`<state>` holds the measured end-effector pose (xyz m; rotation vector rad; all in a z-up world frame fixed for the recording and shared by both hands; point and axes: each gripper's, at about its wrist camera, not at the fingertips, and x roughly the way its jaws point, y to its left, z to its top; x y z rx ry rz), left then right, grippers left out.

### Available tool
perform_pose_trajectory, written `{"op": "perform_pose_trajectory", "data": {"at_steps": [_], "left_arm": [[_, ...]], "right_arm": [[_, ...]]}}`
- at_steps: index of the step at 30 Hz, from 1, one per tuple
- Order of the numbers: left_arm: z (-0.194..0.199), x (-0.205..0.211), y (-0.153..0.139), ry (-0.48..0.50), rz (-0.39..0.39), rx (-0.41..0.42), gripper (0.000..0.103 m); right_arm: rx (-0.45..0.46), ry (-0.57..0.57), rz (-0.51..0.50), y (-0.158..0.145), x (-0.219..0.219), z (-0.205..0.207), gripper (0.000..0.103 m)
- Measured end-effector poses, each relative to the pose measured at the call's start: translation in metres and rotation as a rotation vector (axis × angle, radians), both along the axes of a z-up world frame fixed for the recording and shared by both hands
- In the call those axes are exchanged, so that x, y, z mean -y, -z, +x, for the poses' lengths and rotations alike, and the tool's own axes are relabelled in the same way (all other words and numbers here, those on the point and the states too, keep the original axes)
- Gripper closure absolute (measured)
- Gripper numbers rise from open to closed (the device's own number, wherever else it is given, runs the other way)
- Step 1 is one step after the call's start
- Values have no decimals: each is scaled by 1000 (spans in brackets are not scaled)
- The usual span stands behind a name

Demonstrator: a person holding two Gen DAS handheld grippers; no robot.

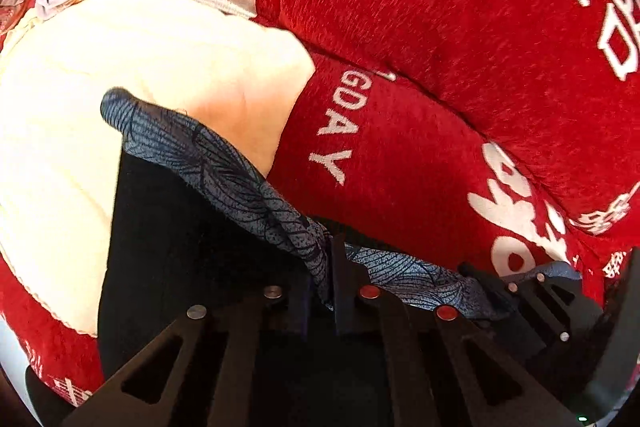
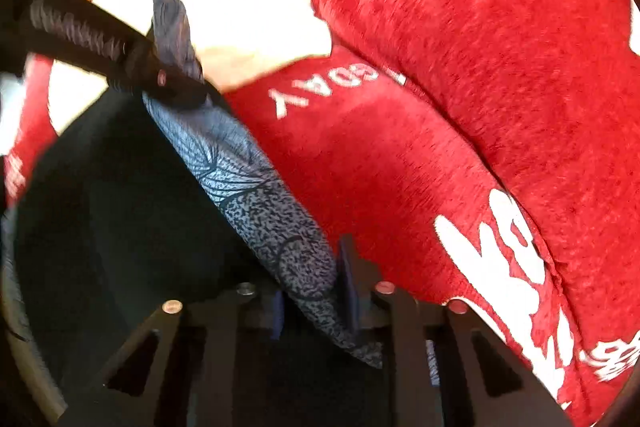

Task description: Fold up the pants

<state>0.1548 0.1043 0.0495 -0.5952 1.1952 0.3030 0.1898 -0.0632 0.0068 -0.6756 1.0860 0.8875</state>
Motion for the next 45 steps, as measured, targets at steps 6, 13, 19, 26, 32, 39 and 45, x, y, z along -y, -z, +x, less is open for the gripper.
{"op": "perform_pose_trajectory", "data": {"at_steps": [6, 13, 19, 26, 32, 39, 45], "left_arm": [[-30, 8, -31, 20, 35, 68, 94], [-87, 13, -69, 53, 7, 174, 94], [-174, 24, -68, 121, -39, 236, 94], [-236, 24, 9, 123, -157, 123, 94], [-254, 21, 45, 110, -194, 113, 85], [-284, 9, 20, 65, -27, 79, 40], [-269, 4, -2, 30, 24, 155, 40]], "right_arm": [[105, 3, 5, -39, 11, -39, 88], [204, 72, 22, -74, 17, -79, 88], [288, 115, 20, -77, 41, -164, 88], [260, 151, -52, -12, 54, -244, 88], [301, 163, -92, 10, 50, -258, 85], [174, 174, -3, -23, 68, -262, 52], [89, 330, 175, -49, 79, -228, 35]]}}
